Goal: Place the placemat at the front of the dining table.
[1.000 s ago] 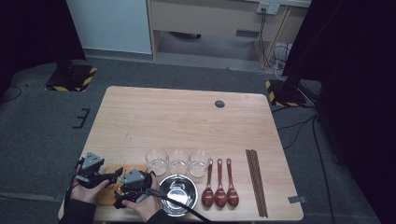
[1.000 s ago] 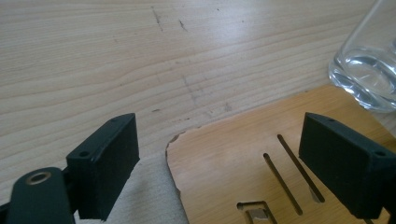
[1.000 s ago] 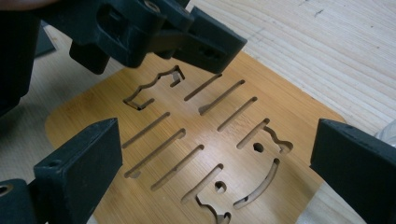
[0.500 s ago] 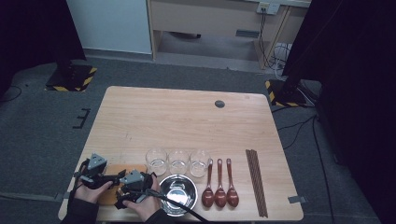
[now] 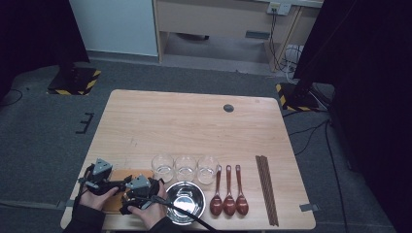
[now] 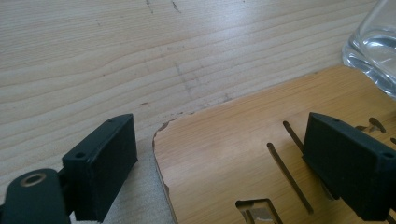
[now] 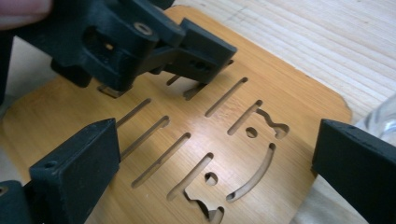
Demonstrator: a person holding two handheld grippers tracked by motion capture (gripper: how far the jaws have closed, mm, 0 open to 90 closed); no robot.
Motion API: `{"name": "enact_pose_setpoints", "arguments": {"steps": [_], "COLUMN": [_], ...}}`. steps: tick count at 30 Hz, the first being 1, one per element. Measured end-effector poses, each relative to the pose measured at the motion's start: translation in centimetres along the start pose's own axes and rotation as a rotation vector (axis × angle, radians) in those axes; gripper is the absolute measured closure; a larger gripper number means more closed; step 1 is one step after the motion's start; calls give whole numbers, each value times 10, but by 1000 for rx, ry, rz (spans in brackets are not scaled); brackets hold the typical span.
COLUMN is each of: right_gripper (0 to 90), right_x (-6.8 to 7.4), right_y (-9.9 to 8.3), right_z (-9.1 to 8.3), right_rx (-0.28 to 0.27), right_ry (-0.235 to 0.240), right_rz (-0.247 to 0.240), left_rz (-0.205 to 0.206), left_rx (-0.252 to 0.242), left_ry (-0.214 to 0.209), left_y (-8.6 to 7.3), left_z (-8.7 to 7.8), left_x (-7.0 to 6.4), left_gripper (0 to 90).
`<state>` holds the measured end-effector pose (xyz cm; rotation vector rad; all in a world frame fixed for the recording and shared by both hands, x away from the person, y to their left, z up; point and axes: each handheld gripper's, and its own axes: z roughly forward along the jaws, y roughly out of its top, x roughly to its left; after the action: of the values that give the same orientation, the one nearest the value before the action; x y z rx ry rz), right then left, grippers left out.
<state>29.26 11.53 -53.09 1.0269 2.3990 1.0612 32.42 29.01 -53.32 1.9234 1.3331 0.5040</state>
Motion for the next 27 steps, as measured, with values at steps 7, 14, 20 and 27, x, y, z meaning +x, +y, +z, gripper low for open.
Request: {"name": "enact_pose_setpoints", "arguments": {"steps": [7,14,20,27], "right_gripper": [18,22,15,27], "right_x": [-3,-6,-8,-6], "right_y": [2,3,2,1], "right_z": [1,3,6,6], "right_rx": [-6,-3,2,-16], "right_ry": [-10,-14,-18,-31], "right_rz": [22,55,86,61], "left_rz": [0,-15,-20,-42], "left_rx": [-3,-1,2,8], "left_ry": [-4,3,11,1], "left_y": [1,2,4,4], "left_z": [1,3,5,5], "left_x": [3,5,6,7], "left_gripper": [92,89,87,83]}}
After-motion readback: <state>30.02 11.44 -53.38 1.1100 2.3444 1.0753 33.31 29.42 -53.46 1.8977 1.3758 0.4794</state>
